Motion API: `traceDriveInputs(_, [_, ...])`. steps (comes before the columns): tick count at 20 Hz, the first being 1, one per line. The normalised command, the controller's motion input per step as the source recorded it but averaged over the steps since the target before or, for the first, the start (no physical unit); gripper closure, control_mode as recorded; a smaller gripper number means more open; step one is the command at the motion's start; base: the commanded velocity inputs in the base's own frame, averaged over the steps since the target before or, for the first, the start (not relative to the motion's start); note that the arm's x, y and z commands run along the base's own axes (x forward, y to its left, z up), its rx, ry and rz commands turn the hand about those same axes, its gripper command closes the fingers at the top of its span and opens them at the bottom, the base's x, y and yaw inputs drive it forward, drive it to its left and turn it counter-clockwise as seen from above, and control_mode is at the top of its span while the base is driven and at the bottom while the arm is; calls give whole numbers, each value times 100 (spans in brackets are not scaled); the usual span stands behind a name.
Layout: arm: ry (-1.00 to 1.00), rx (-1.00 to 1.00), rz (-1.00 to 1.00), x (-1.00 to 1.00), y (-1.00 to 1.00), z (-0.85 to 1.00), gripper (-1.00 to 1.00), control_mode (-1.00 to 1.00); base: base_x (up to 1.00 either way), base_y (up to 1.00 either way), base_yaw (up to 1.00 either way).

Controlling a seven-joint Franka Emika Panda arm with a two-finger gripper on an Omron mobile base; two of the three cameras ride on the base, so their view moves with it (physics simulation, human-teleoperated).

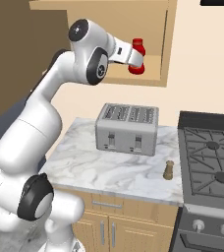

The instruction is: Take 2 condiments from the cabinet and move them on the counter near the stove.Make sure the condiments are lined up with each other, next to each other.

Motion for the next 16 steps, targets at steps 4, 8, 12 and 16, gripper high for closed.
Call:
traceDriveInputs(4, [-3, 0, 1, 25, 0, 0, -100, -100, 0, 0, 0])
traceDriveInputs(8, [-3, 0, 2, 21, 0, 0, -100, -100, 0, 0, 0])
traceDriveInputs(12, [0, 0, 0, 17, 0, 0, -100, -100, 0, 0, 0])
traceDriveInputs(16, [0, 0, 0, 11, -1, 0, -100, -100, 0, 0, 0])
